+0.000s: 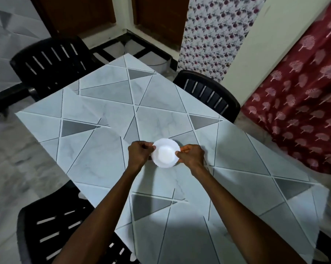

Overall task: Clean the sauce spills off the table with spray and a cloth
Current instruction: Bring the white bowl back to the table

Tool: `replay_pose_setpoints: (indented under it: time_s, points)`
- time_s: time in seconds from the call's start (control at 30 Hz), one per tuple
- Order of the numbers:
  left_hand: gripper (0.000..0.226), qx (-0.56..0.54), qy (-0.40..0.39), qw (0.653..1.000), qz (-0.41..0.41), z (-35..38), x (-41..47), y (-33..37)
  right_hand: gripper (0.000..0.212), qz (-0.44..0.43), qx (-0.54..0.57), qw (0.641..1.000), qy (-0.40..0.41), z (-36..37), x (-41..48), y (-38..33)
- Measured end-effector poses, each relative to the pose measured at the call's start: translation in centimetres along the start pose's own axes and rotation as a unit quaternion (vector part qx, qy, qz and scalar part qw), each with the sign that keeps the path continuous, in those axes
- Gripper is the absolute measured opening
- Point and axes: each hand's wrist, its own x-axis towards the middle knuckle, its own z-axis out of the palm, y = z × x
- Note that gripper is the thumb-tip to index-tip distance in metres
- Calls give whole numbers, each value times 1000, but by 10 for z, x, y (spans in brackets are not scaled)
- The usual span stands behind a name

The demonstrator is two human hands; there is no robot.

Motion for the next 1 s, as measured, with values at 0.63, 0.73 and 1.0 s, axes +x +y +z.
replay_pose_setpoints:
  time_s: [0.63, 0.73, 1.0]
  points:
    - [7, 131, 9, 991, -8, -1, 69, 3, 4, -58, -126, 990, 13, 39, 56, -28]
    - [11, 157, 4, 988, -1, 0, 68, 7, 16, -55, -154, 986, -11, 35, 57, -34]
    - [82, 94, -4, 992, -84, 1, 71, 16, 20, 12, -8, 1000, -7, 13, 47, -49]
